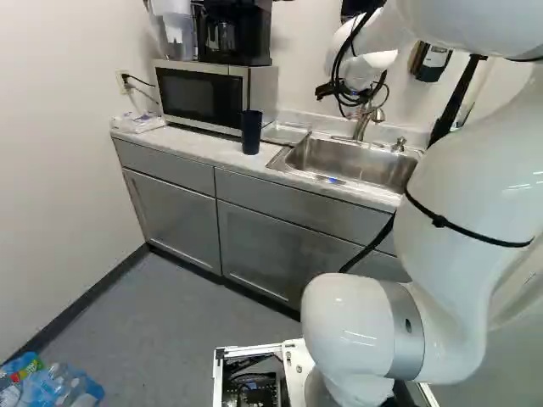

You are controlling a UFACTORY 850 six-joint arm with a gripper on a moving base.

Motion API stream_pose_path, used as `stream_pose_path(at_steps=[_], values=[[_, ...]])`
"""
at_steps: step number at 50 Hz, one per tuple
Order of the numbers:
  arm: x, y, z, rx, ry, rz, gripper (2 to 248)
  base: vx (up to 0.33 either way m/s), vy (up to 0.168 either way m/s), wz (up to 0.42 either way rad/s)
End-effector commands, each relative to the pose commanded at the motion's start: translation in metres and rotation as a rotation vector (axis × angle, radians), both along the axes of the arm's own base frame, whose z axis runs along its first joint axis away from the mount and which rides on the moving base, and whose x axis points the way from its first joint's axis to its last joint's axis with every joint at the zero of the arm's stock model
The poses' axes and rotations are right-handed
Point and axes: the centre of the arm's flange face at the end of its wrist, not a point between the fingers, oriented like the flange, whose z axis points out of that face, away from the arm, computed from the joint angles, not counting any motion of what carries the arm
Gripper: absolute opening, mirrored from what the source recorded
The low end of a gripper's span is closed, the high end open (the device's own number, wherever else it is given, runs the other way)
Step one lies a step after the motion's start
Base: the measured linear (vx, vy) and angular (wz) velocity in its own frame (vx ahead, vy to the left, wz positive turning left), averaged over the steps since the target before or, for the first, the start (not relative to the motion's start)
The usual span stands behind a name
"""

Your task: Rinse the cup and place it in the tray

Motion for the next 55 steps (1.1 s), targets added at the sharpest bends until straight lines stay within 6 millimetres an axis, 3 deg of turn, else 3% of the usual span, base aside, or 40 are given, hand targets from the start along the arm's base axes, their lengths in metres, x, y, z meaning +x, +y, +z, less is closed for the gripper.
stream_pose_path(at_steps=[28, 55], values=[[-0.035, 0.002, -0.017, 0.061, 0.212, -0.016, 247, 0.0, 0.0, 0.0], [-0.076, -0.02, -0.031, 0.135, 0.415, -0.083, 247, 0.0, 0.0, 0.0]])
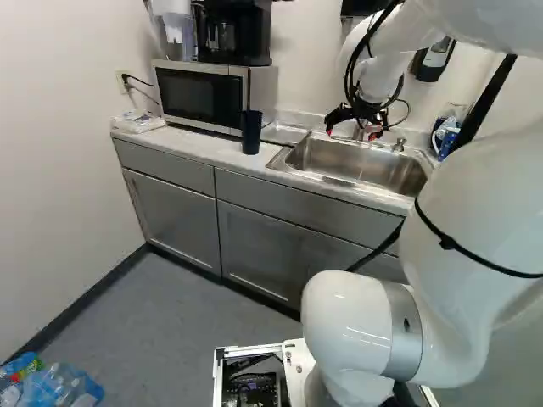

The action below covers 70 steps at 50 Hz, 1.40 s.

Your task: Rinse the cup and place it in the tray

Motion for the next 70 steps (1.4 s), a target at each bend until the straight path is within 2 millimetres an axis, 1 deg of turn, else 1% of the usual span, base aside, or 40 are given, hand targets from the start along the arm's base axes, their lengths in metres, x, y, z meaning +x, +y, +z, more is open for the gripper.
stream_pose_path(at_steps=[7, 50, 57, 70], values=[[-0.008, -0.008, -0.002, 0.01, 0.027, -0.023, 247, 0.0, 0.0, 0.0], [-0.008, -0.008, -0.002, 0.01, 0.027, -0.022, 247, 0.0, 0.0, 0.0], [-0.007, -0.004, -0.001, 0.008, 0.021, -0.013, 247, 0.0, 0.0, 0.0], [-0.002, 0.015, 0.001, -0.013, -0.013, 0.033, 247, 0.0, 0.0, 0.0]])
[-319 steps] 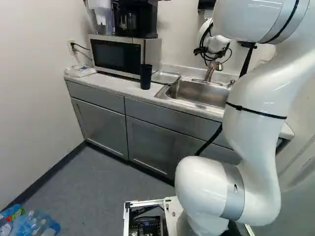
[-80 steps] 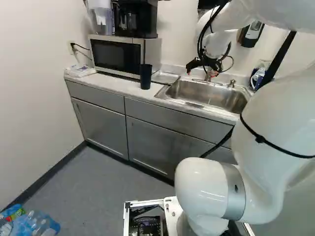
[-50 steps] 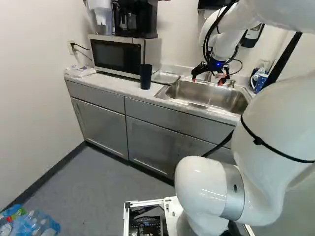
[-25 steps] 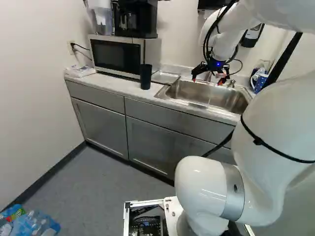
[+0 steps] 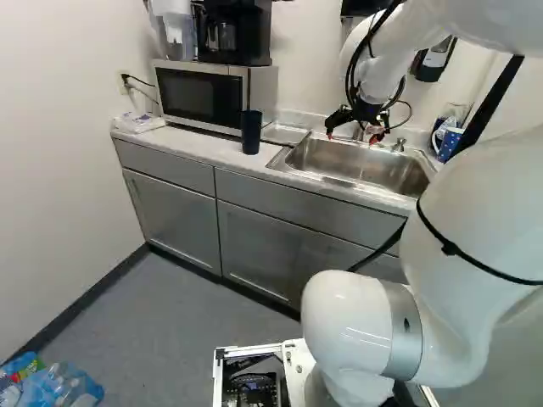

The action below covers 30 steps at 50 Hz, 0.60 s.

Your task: Rinse the cup and place it in the tray

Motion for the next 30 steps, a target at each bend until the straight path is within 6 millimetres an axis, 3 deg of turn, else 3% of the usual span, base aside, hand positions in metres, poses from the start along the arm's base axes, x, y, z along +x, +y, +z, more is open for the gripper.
stream_pose_path(at_steps=[30], values=[[0.007, 0.049, 0.0, -0.007, -0.01, 0.11, 247, 0.0, 0.0, 0.0]])
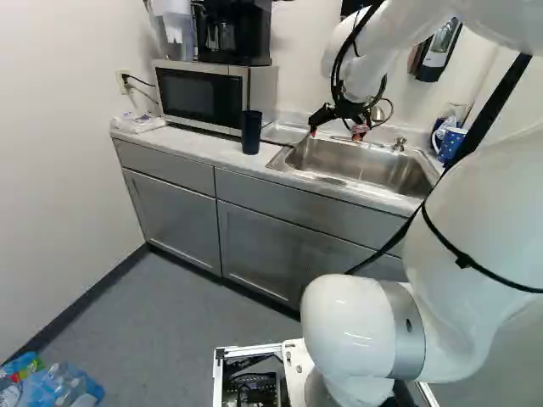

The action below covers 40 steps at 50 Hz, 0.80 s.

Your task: Rinse the cup and place it in the tray

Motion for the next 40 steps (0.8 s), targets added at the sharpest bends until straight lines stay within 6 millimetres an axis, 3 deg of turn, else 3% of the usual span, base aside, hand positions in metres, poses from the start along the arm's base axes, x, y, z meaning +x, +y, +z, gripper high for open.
stream_pose_path(at_steps=[40], values=[[-0.002, 0.066, 0.0, 0.0, -0.002, 0.143, 247, 0.0, 0.0, 0.0]])
